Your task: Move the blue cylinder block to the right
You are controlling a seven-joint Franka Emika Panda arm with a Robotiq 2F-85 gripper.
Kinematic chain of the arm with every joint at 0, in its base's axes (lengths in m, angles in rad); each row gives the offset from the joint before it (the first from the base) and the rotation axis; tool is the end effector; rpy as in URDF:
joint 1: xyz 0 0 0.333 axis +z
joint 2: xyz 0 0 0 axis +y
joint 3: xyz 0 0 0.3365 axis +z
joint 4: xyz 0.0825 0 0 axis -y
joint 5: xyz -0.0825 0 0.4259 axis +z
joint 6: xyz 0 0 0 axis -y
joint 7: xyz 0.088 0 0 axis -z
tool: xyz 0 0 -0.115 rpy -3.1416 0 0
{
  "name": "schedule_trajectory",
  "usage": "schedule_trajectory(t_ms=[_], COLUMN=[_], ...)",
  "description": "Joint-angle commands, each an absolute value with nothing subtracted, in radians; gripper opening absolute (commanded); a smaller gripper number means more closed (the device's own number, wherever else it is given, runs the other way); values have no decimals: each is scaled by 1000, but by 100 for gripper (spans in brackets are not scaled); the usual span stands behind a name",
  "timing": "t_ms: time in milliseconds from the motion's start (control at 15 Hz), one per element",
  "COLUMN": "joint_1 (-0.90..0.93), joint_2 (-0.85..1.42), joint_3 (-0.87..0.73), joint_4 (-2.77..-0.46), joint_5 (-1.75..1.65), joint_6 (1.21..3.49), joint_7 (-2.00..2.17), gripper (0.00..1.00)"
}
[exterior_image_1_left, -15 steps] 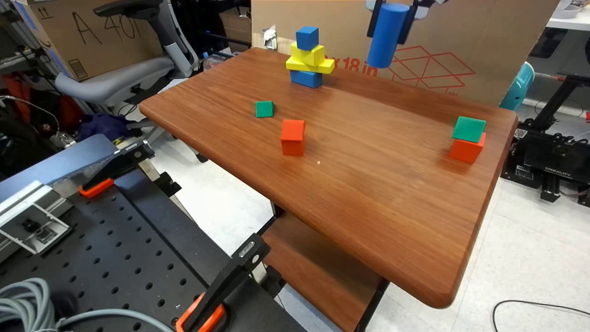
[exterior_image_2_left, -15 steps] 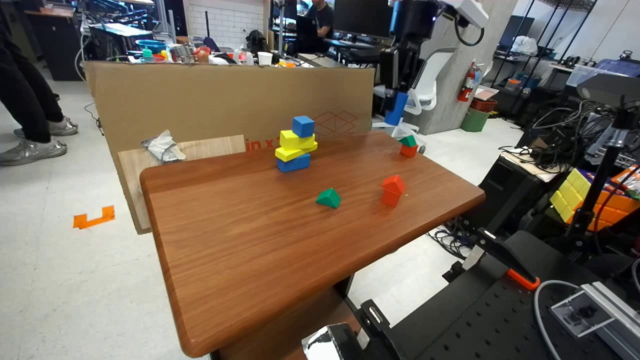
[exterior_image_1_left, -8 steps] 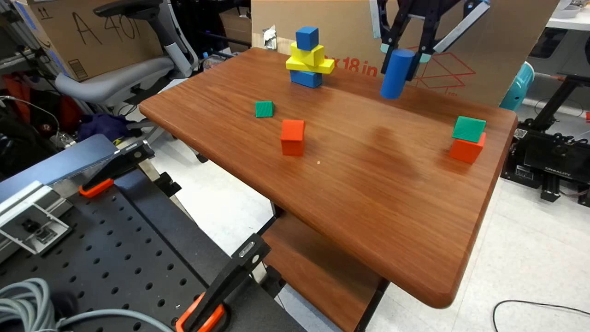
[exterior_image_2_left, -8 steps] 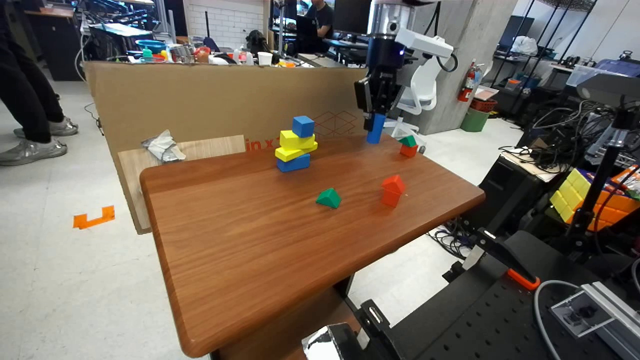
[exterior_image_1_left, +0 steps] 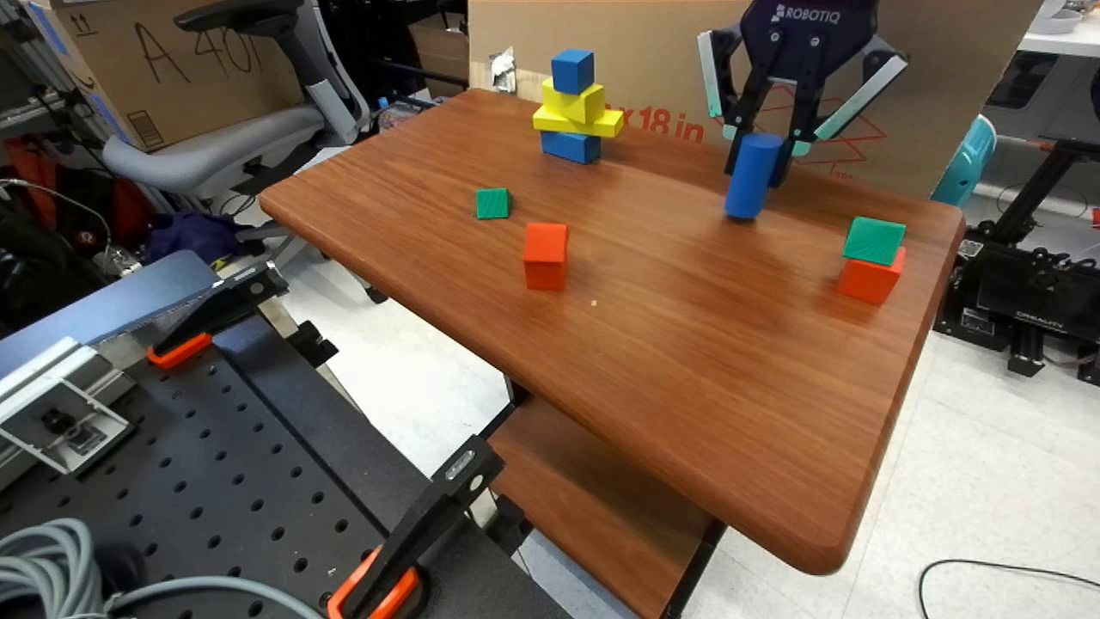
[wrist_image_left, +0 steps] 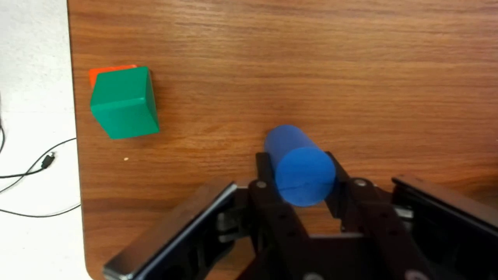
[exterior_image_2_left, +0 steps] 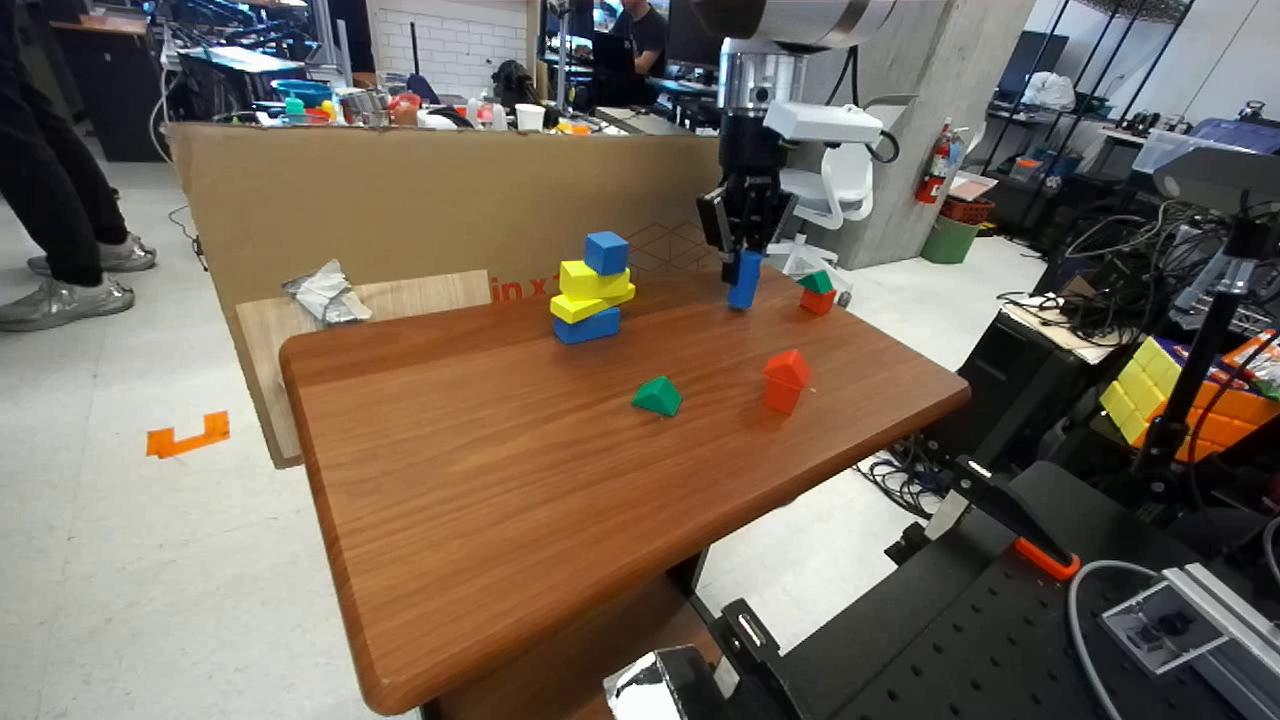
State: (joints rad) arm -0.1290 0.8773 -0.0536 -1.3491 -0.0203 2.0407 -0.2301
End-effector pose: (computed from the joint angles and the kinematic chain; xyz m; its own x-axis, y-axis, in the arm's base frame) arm 0.7533 -0.1325 0.1619 0.9787 0.0711 -0.1924 0.0751 -0.9971 0.0138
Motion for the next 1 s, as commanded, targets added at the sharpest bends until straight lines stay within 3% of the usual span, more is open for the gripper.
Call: schedule_trajectory(t_ms=[0, 133, 200, 333, 600, 933], joint_1=[-112, -108, -106, -106, -109, -86], joint_2=[930, 942, 940, 924, 849, 662], joint_3=[-65, -66, -67, -63, -45, -41], joint_4=[-1275, -1264, -1262, -1280, -1370, -1551], joint_5=[-61, -77, -84, -90, -86, -102], joint_6=[2035, 2037, 2039, 2050, 2071, 2074], joint_7=[-182, -167, -160, -164, -195, -208], gripper=[8, 8, 58, 66, 96, 100])
